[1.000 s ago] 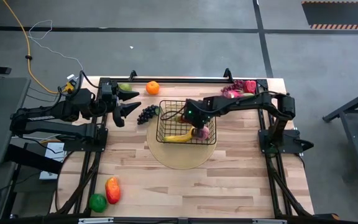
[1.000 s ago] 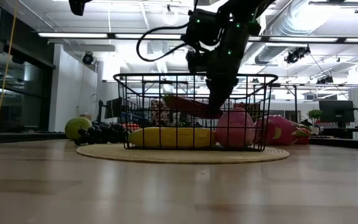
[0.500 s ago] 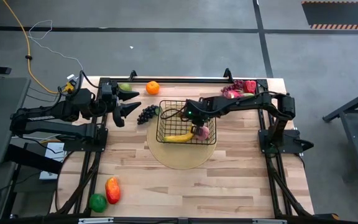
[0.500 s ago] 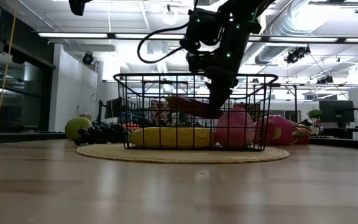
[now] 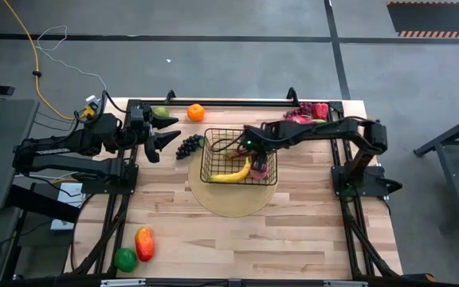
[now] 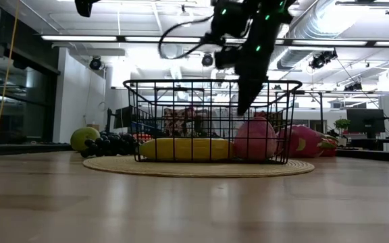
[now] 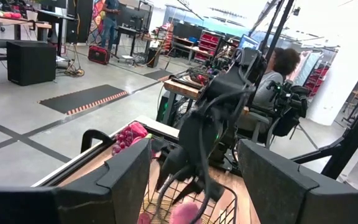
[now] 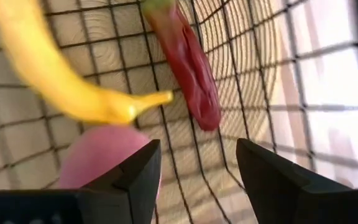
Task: Build produce basket
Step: Put the red mango into the wire basket
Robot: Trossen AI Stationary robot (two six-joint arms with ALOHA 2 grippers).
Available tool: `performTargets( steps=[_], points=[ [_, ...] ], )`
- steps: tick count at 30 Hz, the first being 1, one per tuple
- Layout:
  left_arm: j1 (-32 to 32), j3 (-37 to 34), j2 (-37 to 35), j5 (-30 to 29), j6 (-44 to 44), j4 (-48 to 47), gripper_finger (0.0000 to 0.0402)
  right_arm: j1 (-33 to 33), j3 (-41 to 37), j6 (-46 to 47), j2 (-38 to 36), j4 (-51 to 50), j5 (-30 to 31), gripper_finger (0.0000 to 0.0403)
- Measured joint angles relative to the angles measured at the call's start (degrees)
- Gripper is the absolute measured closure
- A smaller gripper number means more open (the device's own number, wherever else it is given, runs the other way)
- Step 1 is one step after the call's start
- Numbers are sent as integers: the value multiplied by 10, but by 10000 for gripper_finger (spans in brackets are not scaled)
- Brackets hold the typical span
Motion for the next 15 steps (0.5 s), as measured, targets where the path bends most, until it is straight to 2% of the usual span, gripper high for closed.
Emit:
performTargets(
  steps=[4, 7, 11, 15],
  points=[
    [0, 0, 0, 0, 0, 0, 170, 1, -13, 3, -76, -30, -16, 201],
    [0, 0, 0, 1, 0, -1, 170, 3, -68, 30, -161, -7, -17, 201],
    [0, 0, 0, 1, 0, -1, 170, 3, -182, 127, -291, 76, -30, 201],
    [0, 0, 0, 4, 0, -2, 170, 11, -288, 230, -408, 239, -68, 201]
  ],
)
